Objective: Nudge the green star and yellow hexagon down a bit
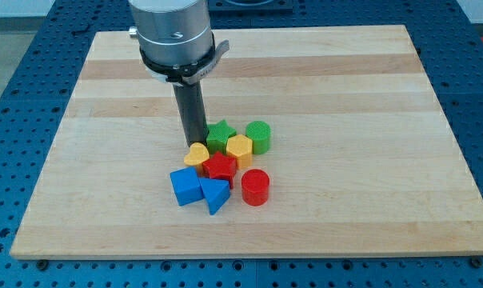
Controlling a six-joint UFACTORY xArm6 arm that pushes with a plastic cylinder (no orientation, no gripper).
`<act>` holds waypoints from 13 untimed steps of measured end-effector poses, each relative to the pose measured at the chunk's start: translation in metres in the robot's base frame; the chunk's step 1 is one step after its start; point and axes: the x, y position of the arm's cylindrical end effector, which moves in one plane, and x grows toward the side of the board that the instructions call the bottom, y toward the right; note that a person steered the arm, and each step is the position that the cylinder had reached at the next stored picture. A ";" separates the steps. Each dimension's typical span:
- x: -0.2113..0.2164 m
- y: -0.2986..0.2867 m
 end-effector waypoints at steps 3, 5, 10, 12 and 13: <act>0.000 -0.008; -0.069 0.017; -0.074 0.066; -0.063 0.042; -0.055 0.033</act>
